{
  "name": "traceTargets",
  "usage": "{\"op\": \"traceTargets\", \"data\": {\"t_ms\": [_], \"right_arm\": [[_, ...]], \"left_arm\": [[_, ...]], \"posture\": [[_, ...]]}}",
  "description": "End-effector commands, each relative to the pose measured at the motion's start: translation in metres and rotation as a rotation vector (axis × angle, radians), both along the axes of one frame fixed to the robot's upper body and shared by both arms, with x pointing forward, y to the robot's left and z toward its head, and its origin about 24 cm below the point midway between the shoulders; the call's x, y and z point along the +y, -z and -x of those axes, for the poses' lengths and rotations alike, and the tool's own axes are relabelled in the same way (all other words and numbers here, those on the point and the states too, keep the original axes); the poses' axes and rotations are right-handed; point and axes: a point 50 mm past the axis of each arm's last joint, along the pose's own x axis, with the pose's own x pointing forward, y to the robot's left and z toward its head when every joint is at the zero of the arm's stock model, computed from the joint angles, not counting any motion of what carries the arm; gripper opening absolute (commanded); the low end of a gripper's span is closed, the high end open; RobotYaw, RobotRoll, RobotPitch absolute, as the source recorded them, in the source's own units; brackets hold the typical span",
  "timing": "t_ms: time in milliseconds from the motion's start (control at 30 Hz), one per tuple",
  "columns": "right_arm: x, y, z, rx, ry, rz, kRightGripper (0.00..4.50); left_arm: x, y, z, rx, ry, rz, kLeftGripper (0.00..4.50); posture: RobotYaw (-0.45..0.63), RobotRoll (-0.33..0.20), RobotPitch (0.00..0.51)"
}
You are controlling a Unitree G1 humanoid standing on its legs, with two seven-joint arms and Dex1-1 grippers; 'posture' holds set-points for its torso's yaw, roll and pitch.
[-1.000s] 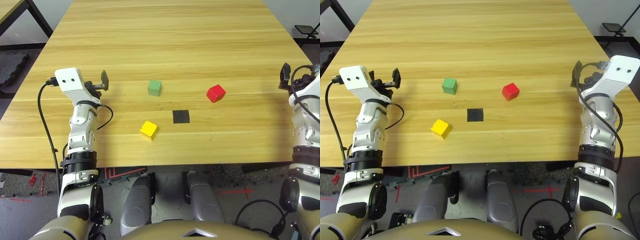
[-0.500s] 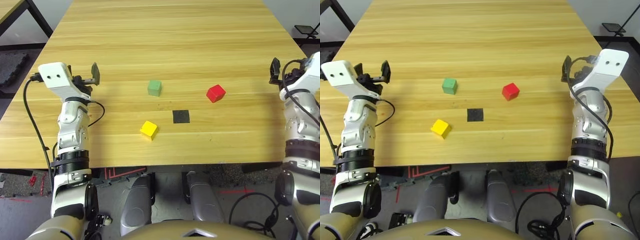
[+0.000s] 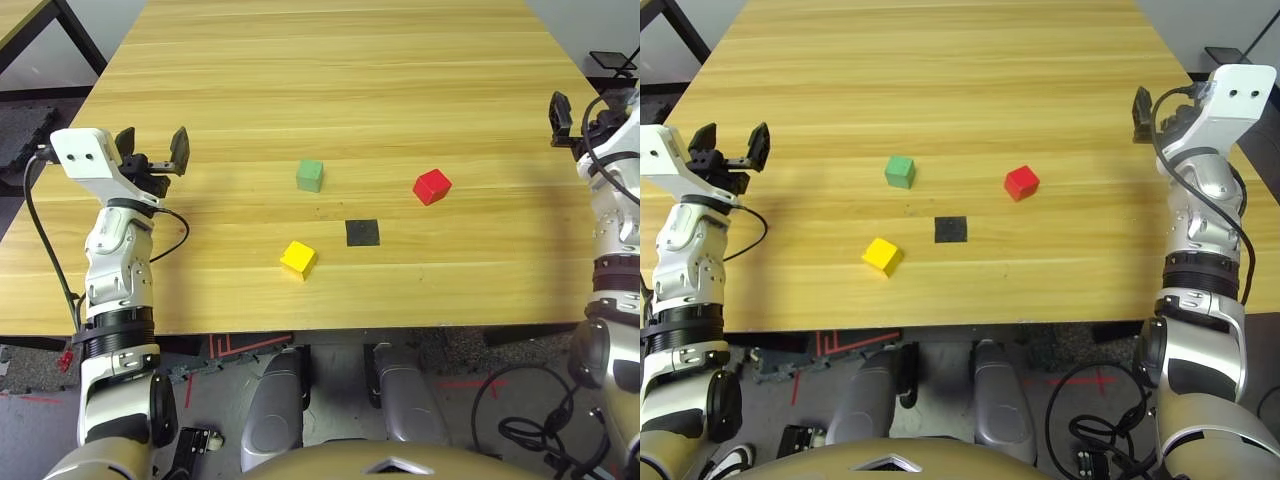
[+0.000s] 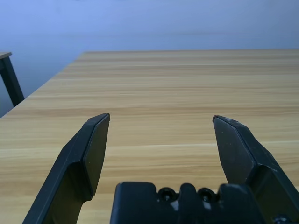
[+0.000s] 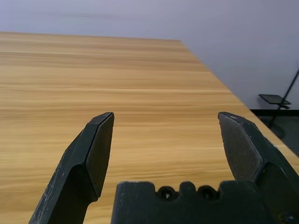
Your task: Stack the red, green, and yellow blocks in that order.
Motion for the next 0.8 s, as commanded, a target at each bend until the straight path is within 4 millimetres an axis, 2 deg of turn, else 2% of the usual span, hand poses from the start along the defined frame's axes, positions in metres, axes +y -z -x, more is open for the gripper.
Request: {"op": "traceTargets", "data": {"t_ms": [33,200,433,600,800], "right_arm": [[0.01,0.006,0.001,0.045,-0.097,-0.021,4.5],[0.027,0.01,0.002,0.141,-0.281,0.012,4.5],[0.056,0.006,0.004,0.297,-0.577,0.065,4.5],[0.069,-0.002,0.003,0.366,-0.69,0.096,4.5],[0.081,-0.007,0.001,0.41,-0.756,0.108,4.5]], "left_arm": [[-0.01,-0.002,-0.002,0.021,0.159,-0.019,4.48],[-0.021,-0.001,-0.003,0.083,0.378,-0.079,4.48],[-0.036,-0.011,-0.012,0.132,0.633,-0.154,4.48],[-0.053,-0.02,-0.015,0.159,0.828,-0.212,4.48],[-0.065,-0.017,-0.012,0.24,1.0,-0.299,4.48]], "posture": [[0.27,-0.043,0.146],[0.27,-0.044,0.147],[0.27,-0.052,0.155],[0.27,-0.058,0.161],[0.28,-0.058,0.17]]}}
